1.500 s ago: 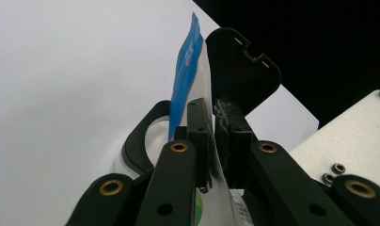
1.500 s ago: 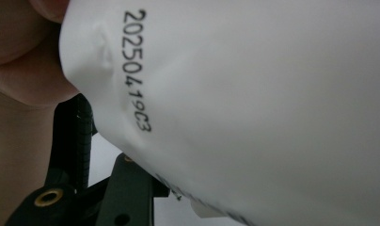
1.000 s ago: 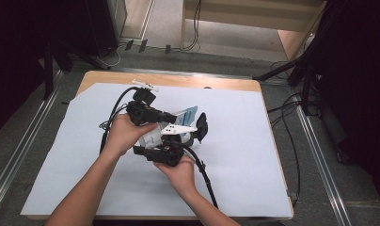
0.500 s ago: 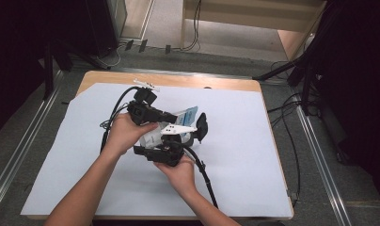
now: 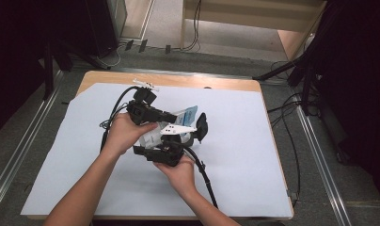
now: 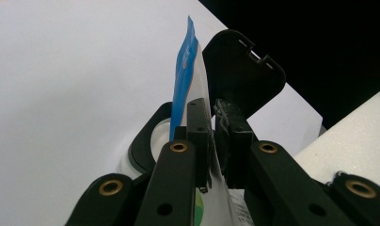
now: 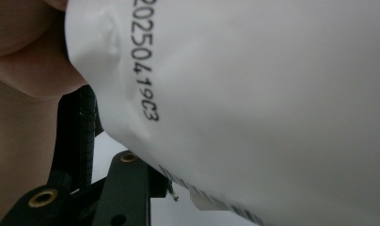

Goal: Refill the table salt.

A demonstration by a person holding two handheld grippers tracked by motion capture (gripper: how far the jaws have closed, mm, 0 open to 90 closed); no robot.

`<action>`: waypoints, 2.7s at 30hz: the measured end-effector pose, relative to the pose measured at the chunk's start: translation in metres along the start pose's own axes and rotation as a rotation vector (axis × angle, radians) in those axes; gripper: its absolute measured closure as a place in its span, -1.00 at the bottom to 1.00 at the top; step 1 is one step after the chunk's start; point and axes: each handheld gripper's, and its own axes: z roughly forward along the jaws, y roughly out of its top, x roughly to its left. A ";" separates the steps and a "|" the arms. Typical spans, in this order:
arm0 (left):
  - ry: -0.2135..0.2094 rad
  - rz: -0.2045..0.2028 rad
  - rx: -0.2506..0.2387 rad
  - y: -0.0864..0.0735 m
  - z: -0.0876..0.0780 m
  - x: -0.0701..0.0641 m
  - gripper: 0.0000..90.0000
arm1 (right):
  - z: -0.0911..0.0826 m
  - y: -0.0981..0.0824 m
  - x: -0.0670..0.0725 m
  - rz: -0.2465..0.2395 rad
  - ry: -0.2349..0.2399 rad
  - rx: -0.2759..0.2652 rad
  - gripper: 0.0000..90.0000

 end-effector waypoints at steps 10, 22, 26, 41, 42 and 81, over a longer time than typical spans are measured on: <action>0.002 0.004 -0.006 -0.003 -0.002 0.001 0.89 | 0.002 0.000 0.001 -0.020 -0.006 0.013 0.31; 0.005 0.011 -0.016 -0.006 -0.003 0.000 0.88 | 0.003 -0.002 0.001 -0.022 -0.010 0.020 0.32; 0.004 0.015 -0.021 -0.006 -0.002 -0.001 0.88 | 0.002 -0.002 0.000 -0.028 -0.014 0.025 0.32; 0.001 0.000 -0.001 -0.004 -0.002 0.000 0.86 | 0.001 -0.001 0.002 -0.023 -0.007 0.020 0.32; 0.000 -0.003 0.001 -0.004 -0.001 0.001 0.86 | 0.001 0.000 0.002 -0.015 -0.005 0.019 0.32; 0.028 0.003 0.027 0.006 -0.001 -0.003 0.86 | -0.001 0.000 0.004 -0.024 -0.001 -0.001 0.36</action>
